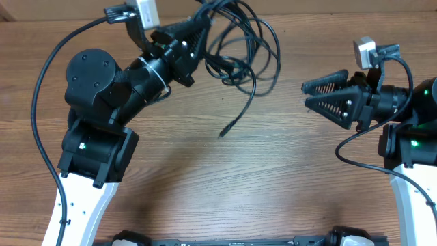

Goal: Untangle cables

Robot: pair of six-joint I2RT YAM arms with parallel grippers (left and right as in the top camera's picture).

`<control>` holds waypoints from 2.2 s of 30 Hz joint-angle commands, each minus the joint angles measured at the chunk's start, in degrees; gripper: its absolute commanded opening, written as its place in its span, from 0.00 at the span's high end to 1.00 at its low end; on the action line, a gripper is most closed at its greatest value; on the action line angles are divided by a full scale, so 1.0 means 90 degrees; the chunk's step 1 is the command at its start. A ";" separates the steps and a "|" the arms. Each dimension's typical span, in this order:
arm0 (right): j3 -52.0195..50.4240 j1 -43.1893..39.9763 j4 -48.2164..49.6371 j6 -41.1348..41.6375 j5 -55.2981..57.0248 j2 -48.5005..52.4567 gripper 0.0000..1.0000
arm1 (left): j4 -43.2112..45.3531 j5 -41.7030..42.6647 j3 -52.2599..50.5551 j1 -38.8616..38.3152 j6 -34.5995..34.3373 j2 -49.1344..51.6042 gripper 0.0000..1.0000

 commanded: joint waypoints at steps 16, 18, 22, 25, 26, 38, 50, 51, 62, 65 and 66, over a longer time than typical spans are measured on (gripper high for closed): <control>0.0056 -0.0019 0.0024 -0.0005 0.0100 -0.0017 0.21 | 0.0245 0.1409 0.0063 -0.0644 -0.0250 0.0221 0.96; 0.0056 -0.0019 0.0024 -0.0005 0.0100 -0.0017 0.25 | 0.0243 0.1326 0.0063 -0.0719 -0.0250 0.0279 0.96; 0.0056 -0.0019 0.0024 -0.0005 0.0078 -0.0017 0.30 | 0.0265 0.1222 0.0063 -0.0894 -0.0253 0.0444 0.96; 0.0056 -0.0019 0.0022 -0.0005 0.0078 -0.0017 0.35 | 0.0272 0.1149 0.0063 -0.1022 -0.0267 0.0559 0.96; 0.0056 -0.0019 0.0022 -0.0002 0.0075 -0.0017 0.38 | 0.0289 0.1120 0.0063 -0.1059 -0.0313 0.0583 0.96; 0.0056 -0.0019 0.0019 -0.0002 -0.0126 -0.0017 0.96 | 0.0719 0.0534 0.0063 -0.1112 -0.0345 0.0644 0.96; 0.0056 -0.0019 -0.0005 0.0000 -0.0211 -0.0017 0.96 | 0.0719 0.0447 0.0063 -0.0321 -0.0522 0.0576 0.96; 0.0056 -0.0019 -0.0005 -0.0002 -0.0211 -0.0017 0.96 | 0.0719 0.0444 0.0063 -0.0226 -0.0542 0.0556 0.96; 0.0056 -0.0019 -0.0002 -0.0002 -0.0211 -0.0017 0.96 | 0.0721 0.0393 0.0063 -0.0143 -0.0537 0.0546 0.96; 0.0056 -0.0019 -0.0002 -0.0002 -0.0211 -0.0017 0.96 | 0.0719 0.0459 0.0063 -0.0143 -0.0534 0.0546 0.96; 0.0056 -0.0019 -0.0002 -0.0002 -0.0211 -0.0017 0.91 | 0.0719 0.0542 0.0063 -0.0143 -0.0534 0.0546 0.96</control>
